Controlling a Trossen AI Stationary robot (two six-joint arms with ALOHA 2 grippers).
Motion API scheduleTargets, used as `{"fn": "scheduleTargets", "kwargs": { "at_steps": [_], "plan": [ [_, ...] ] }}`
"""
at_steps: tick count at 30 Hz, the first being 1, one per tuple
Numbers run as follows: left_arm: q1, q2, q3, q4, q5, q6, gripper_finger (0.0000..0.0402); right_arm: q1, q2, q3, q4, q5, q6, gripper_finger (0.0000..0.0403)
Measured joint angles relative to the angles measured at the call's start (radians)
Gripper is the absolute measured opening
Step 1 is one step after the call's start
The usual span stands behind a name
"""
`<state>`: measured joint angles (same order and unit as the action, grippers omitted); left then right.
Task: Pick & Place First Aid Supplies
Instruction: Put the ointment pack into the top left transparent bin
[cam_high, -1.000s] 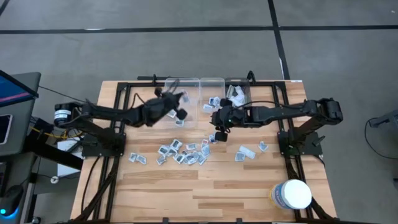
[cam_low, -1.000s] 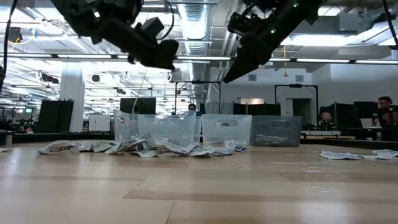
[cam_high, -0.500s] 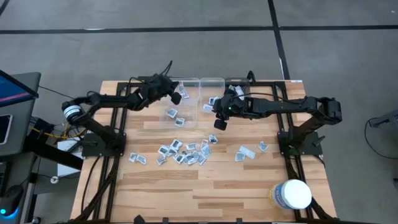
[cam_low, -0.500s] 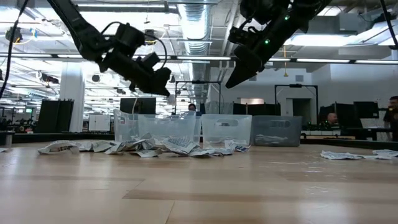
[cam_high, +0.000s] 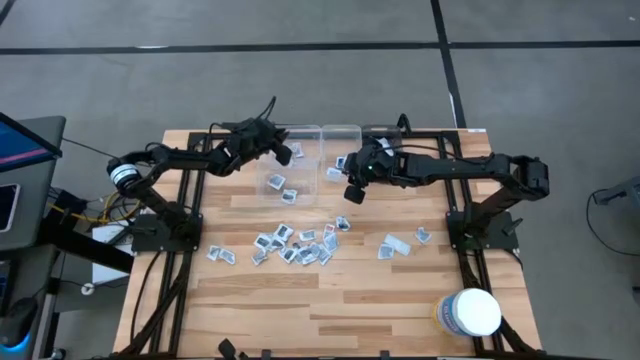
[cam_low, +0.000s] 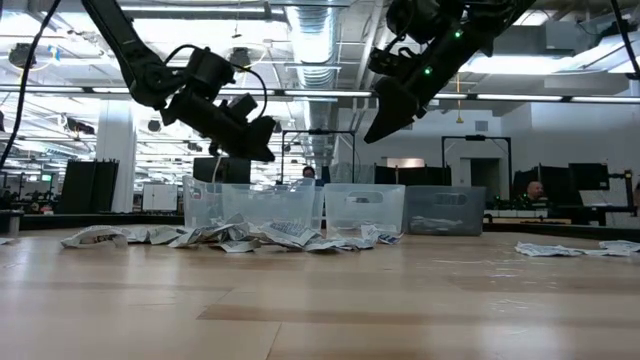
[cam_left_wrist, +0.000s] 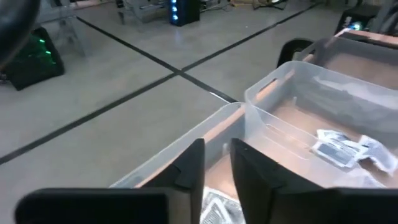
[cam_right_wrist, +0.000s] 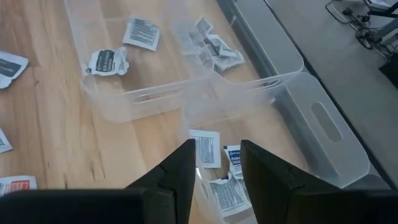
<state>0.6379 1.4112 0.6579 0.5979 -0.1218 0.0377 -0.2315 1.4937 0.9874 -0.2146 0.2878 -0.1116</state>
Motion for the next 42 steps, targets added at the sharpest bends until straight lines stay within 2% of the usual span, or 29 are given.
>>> {"fn": "scheduleTargets", "kwargs": {
  "at_steps": [4, 9, 21, 24, 31, 38, 42],
  "plan": [
    [-0.017, -0.016, 0.000, -0.005, 0.021, -0.045, 0.0101, 0.015, 0.000, 0.000, -0.001, -0.001, 0.000, 0.0120],
    [-0.090, -0.057, 0.000, -0.008, 0.047, -0.065, 0.0105, 0.051, 0.000, 0.000, -0.004, -0.002, 0.000, 0.0120],
    [-0.404, -0.158, 0.000, -0.083, 0.130, -0.065, 0.0099, 0.158, 0.000, 0.000, -0.012, -0.003, 0.005, 0.0120],
    [-0.496, -0.139, 0.000, -0.086, 0.115, -0.063, 0.0099, 0.185, 0.000, 0.000, -0.014, -0.002, 0.005, 0.0120],
    [-0.665, -0.060, 0.000, -0.082, -0.031, -0.039, 0.0121, 0.234, 0.000, 0.000, -0.037, 0.001, 0.008, 0.0120],
    [-0.727, 0.059, 0.002, -0.002, -0.080, -0.077, 0.0164, 0.269, 0.000, 0.000, -0.106, 0.019, -0.043, 0.0120],
    [-0.737, 0.141, 0.045, 0.009, -0.081, -0.078, 0.0172, 0.286, 0.000, 0.000, -0.142, 0.037, -0.053, 0.0120]
  ]
}}
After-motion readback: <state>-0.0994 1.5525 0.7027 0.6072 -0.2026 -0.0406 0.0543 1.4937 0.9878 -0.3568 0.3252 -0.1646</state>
